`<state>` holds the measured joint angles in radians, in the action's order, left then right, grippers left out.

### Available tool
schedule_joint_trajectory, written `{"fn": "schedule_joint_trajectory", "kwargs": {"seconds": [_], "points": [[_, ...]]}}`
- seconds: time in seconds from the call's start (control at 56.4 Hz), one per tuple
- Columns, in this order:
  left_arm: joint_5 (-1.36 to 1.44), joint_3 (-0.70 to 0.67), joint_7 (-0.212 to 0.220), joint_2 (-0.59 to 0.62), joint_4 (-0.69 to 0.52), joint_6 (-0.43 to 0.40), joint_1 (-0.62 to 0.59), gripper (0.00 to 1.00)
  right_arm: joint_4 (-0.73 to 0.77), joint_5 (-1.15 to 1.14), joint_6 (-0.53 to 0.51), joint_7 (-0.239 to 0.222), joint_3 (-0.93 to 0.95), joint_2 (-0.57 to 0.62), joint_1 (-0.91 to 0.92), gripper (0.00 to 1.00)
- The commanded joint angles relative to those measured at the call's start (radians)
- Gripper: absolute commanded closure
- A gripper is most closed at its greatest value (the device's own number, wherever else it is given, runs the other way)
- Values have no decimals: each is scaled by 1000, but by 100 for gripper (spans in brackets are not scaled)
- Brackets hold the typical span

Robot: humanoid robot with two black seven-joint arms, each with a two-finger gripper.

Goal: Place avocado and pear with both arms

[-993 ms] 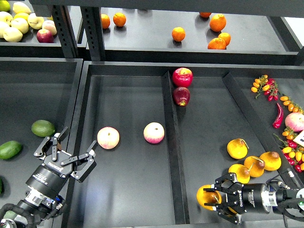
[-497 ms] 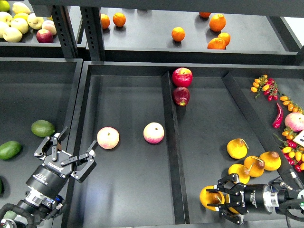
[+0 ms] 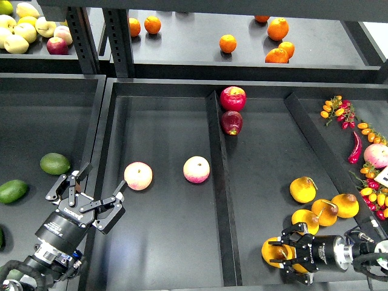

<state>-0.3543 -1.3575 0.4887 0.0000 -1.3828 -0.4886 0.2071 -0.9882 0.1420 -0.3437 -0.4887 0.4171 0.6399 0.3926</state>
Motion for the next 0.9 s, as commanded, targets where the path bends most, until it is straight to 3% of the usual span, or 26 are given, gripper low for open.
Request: {"fn": "schedule_joint_trajectory", "kwargs": {"seconds": [0.0, 0.213, 0.497, 0.674, 0.887], "points": [[0, 0, 0, 0, 1, 0, 0, 2, 3, -1, 0, 0, 0, 0, 0, 35], [3, 0, 0, 0, 1, 0, 0, 2, 2, 4, 3, 0, 35, 0, 2, 13], [8, 0, 0, 0, 1, 0, 0, 2, -23, 64, 31, 0, 322, -78, 0, 9], [29, 0, 0, 0, 1, 0, -2, 2, -29, 64, 101, 0, 598, -215, 0, 8], [54, 3, 0, 0, 1, 0, -20, 2, -17, 53, 196, 0, 858, -463, 0, 4]]}}
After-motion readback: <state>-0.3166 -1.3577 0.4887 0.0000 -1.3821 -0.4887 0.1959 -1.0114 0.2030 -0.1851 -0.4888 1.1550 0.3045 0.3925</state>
